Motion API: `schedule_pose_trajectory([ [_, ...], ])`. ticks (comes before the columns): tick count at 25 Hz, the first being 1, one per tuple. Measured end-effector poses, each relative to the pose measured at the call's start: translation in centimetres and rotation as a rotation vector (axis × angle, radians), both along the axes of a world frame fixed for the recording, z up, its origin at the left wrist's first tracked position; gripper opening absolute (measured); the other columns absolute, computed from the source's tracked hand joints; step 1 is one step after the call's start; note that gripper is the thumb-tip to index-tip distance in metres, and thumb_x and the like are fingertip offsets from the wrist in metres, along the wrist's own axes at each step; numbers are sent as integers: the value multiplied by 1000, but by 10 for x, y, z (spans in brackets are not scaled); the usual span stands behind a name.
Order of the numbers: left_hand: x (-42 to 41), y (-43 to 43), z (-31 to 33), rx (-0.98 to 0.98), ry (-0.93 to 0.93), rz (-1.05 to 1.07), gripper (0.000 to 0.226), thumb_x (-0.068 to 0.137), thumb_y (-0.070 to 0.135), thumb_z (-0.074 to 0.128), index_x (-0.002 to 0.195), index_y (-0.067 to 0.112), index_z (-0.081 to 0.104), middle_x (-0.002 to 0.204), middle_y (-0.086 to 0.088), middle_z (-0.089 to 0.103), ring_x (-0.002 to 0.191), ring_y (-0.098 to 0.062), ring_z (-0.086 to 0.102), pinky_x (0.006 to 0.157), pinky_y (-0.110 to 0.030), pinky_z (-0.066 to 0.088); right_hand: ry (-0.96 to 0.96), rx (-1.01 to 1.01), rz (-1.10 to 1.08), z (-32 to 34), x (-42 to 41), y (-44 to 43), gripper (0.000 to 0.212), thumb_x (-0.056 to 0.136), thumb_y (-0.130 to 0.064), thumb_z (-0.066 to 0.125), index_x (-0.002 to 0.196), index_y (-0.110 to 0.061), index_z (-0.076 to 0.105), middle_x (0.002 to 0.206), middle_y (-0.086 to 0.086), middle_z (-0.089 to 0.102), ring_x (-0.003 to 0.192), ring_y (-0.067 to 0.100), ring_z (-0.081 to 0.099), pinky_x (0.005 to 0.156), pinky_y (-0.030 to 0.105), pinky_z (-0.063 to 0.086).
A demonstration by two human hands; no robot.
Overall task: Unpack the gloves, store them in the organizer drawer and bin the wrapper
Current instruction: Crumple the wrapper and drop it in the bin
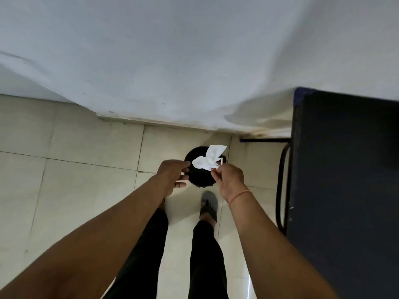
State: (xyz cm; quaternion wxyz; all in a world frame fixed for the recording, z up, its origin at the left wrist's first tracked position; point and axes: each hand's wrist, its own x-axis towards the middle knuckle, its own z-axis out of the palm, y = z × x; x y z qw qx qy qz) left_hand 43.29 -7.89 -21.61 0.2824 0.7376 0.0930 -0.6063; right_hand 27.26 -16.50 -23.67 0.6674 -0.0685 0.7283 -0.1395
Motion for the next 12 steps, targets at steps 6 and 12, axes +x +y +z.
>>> schedule_pose_trajectory([
  [6, 25, -30, -149, 57, -30, -118, 11, 102, 19, 68, 109, 10, 70, 106, -10, 64, 77, -21, 60, 65, -36, 54, -5, 110, 36, -152, 21, -2, 37, 102, -11, 55, 139, -5, 59, 134, 17, 61, 96, 25, 67, 106, 43, 55],
  [12, 21, -29, -209, 67, -19, -191, 20, 101, 20, 69, 117, 7, 71, 111, -9, 70, 95, -27, 65, 63, -36, 54, -57, 133, -5, -210, 25, -4, 58, 106, -52, 46, 155, -21, 46, 163, 7, 46, 145, 34, 45, 115, 58, 41],
])
